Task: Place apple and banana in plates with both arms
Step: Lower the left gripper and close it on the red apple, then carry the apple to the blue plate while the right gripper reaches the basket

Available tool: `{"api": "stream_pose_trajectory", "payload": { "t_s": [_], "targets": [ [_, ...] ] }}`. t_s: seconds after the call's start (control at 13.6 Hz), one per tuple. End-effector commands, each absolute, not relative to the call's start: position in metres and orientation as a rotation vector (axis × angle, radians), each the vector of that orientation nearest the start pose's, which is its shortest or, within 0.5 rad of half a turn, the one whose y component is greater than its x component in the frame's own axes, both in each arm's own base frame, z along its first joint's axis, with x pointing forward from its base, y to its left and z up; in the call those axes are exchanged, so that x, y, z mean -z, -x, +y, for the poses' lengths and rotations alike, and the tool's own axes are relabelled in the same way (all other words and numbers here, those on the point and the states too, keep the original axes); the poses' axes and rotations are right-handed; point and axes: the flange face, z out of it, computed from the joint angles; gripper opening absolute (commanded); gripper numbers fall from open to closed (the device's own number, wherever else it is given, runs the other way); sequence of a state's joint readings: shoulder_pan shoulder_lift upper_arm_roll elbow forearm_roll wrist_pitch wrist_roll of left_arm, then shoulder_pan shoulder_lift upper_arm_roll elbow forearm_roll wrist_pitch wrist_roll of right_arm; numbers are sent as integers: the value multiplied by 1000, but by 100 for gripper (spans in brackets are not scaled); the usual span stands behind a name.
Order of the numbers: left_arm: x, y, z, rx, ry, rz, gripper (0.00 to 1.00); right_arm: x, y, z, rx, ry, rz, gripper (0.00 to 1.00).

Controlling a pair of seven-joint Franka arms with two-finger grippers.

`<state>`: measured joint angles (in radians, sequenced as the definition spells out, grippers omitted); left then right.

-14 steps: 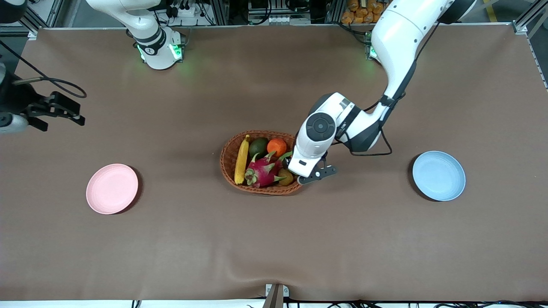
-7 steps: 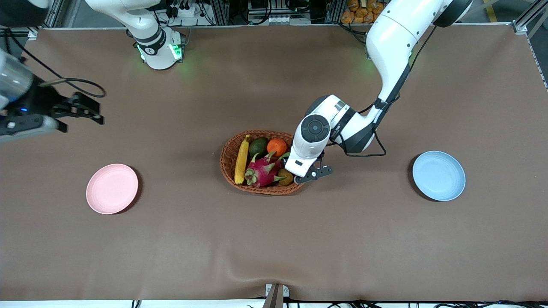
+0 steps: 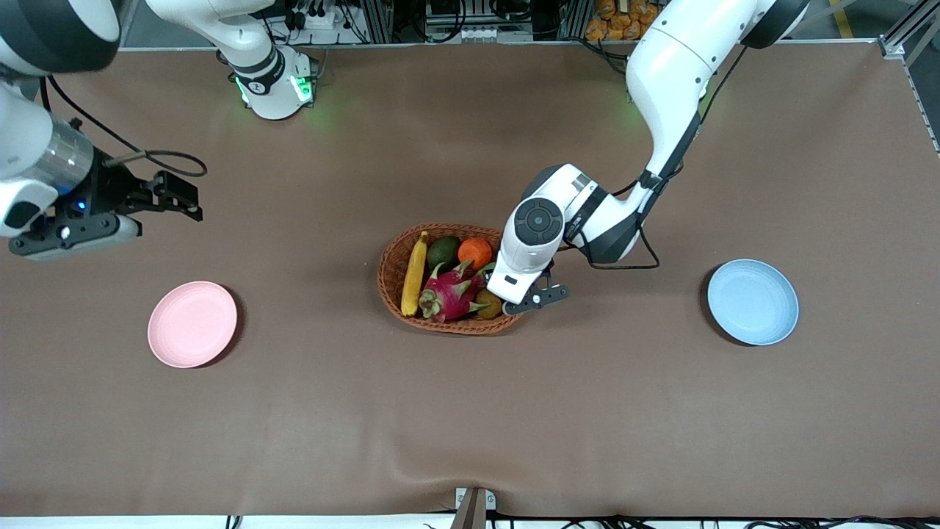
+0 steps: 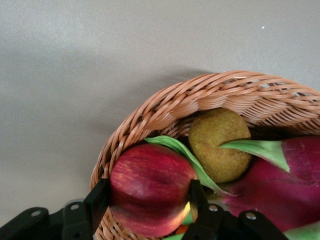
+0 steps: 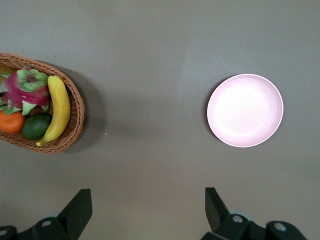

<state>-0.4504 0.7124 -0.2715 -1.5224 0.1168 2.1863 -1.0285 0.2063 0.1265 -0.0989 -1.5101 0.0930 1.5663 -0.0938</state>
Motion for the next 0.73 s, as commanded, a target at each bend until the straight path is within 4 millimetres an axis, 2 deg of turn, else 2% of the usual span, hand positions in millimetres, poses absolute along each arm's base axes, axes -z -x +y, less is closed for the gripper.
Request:
{"api": "stream_pose_trajectory", "payload": {
  "t_s": [0.0,0.15,0.22,0.37,0.44,0.51,0.66],
  "targets": [
    [-249,-557,-444,-85,3131,-498,0,-577,-589,82,-127,3045,-309,100],
    [-264,-560,-443,-64,3140,-507,0,-571,-585,89,-177,3041,-325,100],
    [-279,-562,-441,-41,3148,-516,0,-568,-581,96,-225,3037,-345,100],
    [-318,-569,-431,2,3159,-542,0,-567,-580,96,-232,3036,-348,100],
    [-336,-572,-423,14,3153,-557,0,-565,-583,94,-229,3037,-340,100],
    [-368,-581,-405,57,3156,-595,0,-556,-587,95,-248,3031,-336,100],
    [-416,-591,-369,93,3137,-654,0,-538,-595,108,-268,2998,-347,100]
  ]
}}
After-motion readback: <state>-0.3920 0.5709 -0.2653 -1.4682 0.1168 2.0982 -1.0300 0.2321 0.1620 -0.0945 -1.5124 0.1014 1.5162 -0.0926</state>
